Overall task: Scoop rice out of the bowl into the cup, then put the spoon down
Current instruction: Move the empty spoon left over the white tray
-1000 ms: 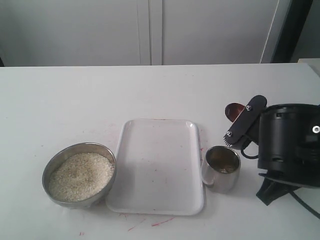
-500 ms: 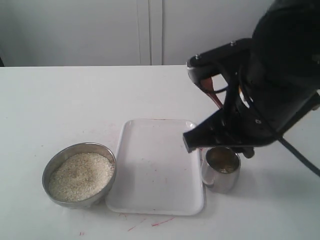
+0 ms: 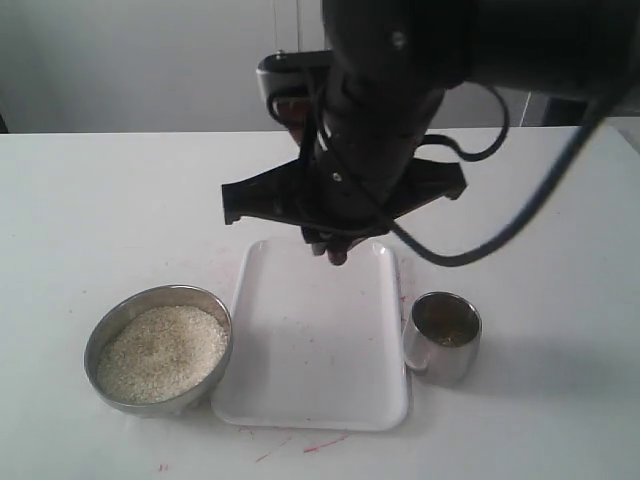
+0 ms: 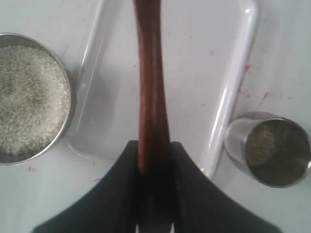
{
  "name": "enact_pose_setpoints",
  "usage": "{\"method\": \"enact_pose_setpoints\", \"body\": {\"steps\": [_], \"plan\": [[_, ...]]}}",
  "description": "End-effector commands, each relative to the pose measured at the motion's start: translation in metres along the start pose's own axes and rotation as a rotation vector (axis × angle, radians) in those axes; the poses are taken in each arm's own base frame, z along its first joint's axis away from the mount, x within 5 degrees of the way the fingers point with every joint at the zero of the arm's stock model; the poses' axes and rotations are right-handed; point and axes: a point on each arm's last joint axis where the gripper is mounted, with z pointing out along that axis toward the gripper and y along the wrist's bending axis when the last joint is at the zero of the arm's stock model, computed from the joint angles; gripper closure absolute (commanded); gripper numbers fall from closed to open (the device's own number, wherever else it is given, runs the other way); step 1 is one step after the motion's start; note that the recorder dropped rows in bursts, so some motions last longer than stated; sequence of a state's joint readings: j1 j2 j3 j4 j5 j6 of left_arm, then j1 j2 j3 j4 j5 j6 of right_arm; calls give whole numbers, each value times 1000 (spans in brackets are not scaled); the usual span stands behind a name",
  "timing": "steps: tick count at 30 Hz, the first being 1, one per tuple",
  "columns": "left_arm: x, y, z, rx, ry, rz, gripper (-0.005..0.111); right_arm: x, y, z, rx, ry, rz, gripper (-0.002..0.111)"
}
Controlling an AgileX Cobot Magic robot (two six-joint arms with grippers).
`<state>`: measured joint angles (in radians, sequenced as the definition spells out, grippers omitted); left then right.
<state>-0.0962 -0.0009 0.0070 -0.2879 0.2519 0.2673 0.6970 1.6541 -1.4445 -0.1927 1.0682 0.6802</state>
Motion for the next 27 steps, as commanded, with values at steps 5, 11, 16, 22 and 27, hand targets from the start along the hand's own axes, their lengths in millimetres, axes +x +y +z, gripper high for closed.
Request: {"method": "enact_pose_setpoints", "body": {"steps": [5, 11, 16, 22, 27], "plan": [[-2, -1, -1, 10, -4, -11, 92, -2, 20, 54, -25, 79, 32, 108], [-2, -1, -1, 10, -4, -11, 92, 1, 23, 82, 15, 124, 73, 108], [-2, -1, -1, 10, -4, -11, 92, 12, 22, 107, 93, 232, 146, 108], [-2, -1, -1, 10, -4, -11, 92, 23, 22, 129, 143, 329, 155, 108], [-2, -1, -1, 10, -4, -11, 92, 26, 22, 142, 167, 349, 161, 108]]}}
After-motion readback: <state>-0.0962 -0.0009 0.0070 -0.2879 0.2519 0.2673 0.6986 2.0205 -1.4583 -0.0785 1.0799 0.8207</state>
